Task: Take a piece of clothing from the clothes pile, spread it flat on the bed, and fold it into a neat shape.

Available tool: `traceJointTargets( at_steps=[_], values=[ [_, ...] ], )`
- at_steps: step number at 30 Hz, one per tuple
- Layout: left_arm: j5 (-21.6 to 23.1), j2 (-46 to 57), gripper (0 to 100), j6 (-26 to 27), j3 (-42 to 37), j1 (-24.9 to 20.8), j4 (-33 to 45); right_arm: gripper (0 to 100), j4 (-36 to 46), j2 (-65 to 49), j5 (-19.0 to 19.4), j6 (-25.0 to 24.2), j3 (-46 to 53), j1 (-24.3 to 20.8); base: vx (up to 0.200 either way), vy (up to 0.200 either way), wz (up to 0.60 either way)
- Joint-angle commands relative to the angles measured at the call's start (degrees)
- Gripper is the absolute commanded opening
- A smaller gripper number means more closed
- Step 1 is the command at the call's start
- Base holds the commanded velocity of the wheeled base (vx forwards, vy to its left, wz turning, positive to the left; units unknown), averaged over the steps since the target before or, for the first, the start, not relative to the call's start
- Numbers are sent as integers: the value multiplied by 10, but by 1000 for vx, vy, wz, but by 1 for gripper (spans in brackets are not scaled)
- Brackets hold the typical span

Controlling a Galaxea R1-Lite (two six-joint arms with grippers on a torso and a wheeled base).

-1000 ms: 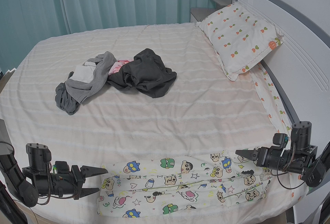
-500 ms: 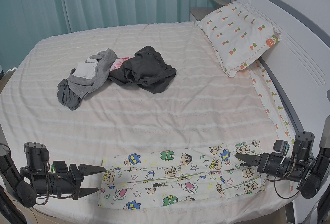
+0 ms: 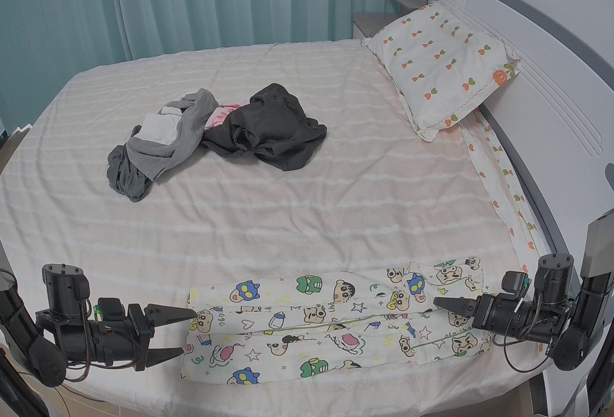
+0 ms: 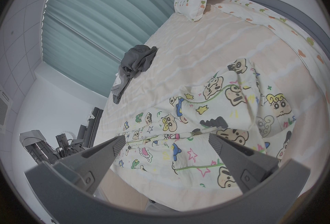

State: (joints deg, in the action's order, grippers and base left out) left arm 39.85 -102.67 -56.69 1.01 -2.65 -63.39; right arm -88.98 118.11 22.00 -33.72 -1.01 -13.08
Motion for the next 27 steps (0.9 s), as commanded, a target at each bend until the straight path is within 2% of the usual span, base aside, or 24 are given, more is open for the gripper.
traceJointTargets(
  at_steps=[1,12,16,18,20,23,27],
  values=[
    [0,-3,100,2,-6,1,-2,100,-8,4,0,1,10,2,0,200,0],
    [-22,-4,100,9,0,4,-20,100,-8,-10,-1,0,10,3,0,200,0],
    [-47,-40,100,30,13,-3,-38,100,-8,-13,-1,0,10,6,0,0,0],
    [-83,-81,100,61,29,-18,-50,100,-8,-17,-1,0,10,6,0,0,0],
    [-163,-126,100,94,50,-54,-66,100,-8,-18,-1,0,10,6,0,0,0],
    [-230,-149,100,91,68,-112,-76,100,-8,-19,0,0,10,6,0,0,0],
    [-234,-152,100,70,105,-136,-74,100,-8,-18,0,0,10,5,0,0,0]
  ],
)
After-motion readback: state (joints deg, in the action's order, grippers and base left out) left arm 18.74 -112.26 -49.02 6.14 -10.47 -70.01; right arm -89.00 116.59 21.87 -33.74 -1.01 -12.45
